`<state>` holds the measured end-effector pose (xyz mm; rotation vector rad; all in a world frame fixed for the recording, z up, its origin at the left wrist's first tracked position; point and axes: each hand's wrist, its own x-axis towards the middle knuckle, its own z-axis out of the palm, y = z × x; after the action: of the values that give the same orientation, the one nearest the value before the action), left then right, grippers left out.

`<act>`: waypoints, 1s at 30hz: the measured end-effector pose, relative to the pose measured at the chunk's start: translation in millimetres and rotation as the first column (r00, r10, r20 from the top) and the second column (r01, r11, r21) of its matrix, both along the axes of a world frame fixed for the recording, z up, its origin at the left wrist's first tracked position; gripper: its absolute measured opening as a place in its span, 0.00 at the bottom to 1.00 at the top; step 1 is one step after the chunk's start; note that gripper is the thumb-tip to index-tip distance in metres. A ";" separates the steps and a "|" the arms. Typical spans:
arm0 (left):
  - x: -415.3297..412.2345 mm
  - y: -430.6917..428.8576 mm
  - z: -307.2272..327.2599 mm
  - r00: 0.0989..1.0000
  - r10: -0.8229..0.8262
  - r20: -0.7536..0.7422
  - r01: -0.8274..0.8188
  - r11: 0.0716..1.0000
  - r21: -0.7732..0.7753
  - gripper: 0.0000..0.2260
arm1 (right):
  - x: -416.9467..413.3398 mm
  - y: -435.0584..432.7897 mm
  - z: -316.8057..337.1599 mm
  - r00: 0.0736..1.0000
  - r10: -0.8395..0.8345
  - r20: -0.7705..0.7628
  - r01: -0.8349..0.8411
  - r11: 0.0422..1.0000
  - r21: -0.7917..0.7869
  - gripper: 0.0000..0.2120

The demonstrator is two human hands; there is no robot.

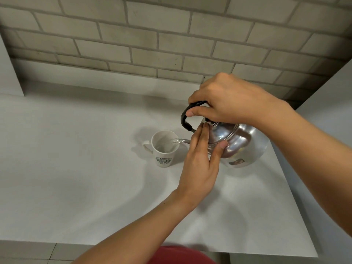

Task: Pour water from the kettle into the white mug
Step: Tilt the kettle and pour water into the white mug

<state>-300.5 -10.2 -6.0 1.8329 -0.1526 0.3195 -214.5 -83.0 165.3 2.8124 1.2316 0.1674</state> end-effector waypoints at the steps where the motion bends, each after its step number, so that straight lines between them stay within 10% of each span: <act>1: -0.4 0.0 0.4 1.000 0.001 0.000 -0.001 1.000 0.001 0.27 | 0.1 0.0 -0.3 1.000 0.002 0.001 -0.002 1.000 0.000 0.20; 30: -2.1 1.1 12.0 1.000 -0.003 0.000 0.003 0.996 -0.093 0.28 | -8.6 19.4 17.2 0.998 -0.026 0.062 0.035 0.987 -0.157 0.22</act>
<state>-302.6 -9.1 5.9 1.7402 -0.1381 0.3187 -223.0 -63.5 182.6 2.6696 1.1350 0.1444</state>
